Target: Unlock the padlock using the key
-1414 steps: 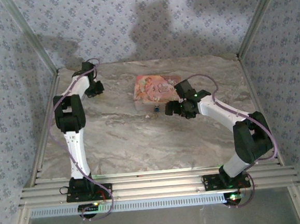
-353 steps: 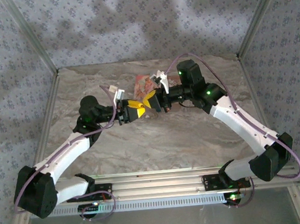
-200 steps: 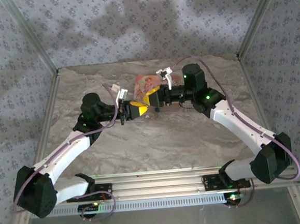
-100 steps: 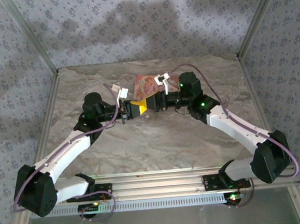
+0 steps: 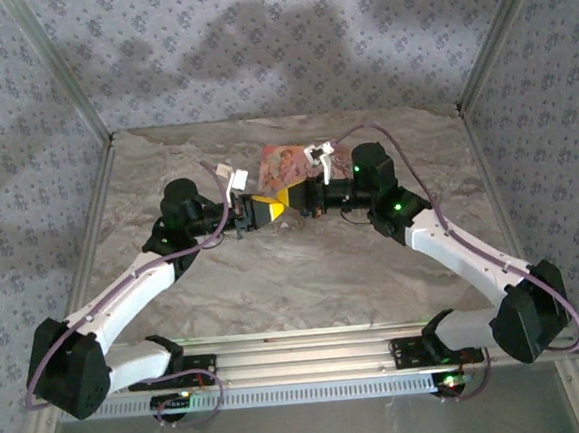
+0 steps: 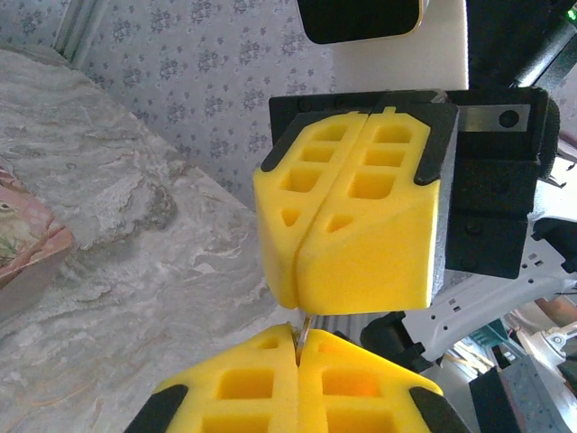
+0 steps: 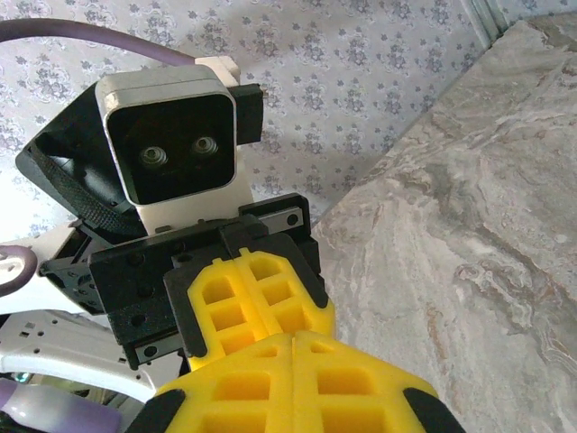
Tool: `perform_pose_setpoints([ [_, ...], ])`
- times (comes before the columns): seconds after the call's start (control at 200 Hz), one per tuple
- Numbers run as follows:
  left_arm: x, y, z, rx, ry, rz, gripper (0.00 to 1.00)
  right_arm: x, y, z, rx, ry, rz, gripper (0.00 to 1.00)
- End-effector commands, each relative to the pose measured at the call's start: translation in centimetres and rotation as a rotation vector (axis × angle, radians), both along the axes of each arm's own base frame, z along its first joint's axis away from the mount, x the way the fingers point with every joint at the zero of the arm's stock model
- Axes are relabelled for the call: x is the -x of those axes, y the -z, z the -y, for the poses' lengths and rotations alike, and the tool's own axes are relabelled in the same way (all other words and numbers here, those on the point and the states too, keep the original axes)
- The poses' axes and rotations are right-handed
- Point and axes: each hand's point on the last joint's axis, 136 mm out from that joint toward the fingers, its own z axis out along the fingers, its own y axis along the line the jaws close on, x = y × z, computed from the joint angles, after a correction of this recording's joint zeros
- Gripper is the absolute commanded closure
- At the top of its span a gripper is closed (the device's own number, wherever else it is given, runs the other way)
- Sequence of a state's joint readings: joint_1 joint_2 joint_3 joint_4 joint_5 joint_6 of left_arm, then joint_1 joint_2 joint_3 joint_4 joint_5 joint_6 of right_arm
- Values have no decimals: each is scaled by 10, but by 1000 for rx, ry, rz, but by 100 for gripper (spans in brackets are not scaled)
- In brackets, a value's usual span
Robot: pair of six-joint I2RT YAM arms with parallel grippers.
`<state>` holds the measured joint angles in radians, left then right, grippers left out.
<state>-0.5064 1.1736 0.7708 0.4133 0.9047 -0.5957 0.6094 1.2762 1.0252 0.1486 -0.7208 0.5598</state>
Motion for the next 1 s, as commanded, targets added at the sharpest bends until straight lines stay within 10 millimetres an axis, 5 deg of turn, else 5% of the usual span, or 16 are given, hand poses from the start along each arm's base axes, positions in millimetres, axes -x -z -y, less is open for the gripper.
perform_pose_setpoints([
  [0.0, 0, -13, -1, 10, 0, 20, 100, 9, -11, 4, -1, -5, 74, 100],
  [0.03, 1, -13, -1, 8, 1, 21, 96, 10, -11, 4, 3, -10, 83, 100],
  [0.12, 3, -12, -4, -9, -3, 34, 56, 14, -13, 3, 18, -35, 102, 100],
  [0.19, 5, -11, -7, -31, -13, 42, 49, 19, -15, 3, 45, -67, 123, 100],
  [0.35, 15, -22, -14, 0, 25, 52, 50, 30, -13, 2, 130, -150, 147, 100],
  [0.625, 25, -44, -14, 113, 60, 83, 56, 41, -40, -6, 69, -258, 175, 100],
  [0.999, 34, -57, -12, 147, 71, 145, 64, 39, -37, -7, 69, -255, 161, 100],
])
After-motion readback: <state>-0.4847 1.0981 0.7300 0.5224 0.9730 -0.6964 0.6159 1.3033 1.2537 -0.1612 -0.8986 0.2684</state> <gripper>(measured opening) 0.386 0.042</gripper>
